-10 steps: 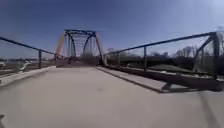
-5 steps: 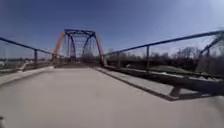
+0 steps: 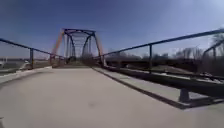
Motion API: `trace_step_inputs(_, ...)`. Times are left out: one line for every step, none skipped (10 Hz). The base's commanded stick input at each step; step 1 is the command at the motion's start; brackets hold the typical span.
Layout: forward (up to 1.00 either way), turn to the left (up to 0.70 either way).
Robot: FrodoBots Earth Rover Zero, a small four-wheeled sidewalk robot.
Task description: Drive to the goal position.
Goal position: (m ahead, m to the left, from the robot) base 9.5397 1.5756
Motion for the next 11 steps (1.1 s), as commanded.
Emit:
trace_step_inputs(0.00, 0.00)
trace_step_inputs(0.00, 0.00)
trace_step_inputs(0.00, 0.00)
trace_step_inputs(0.00, 0.00)
trace_step_inputs(0.00, 0.00)
trace_step_inputs(0.33, 0.00)
trace_step_inputs(1.00, 0.00)
trace_step_inputs(1.00, 0.00)
trace_step_inputs(1.00, 0.00)
trace_step_inputs(1.00, 0.13)
trace_step_inputs(1.00, 0.32)
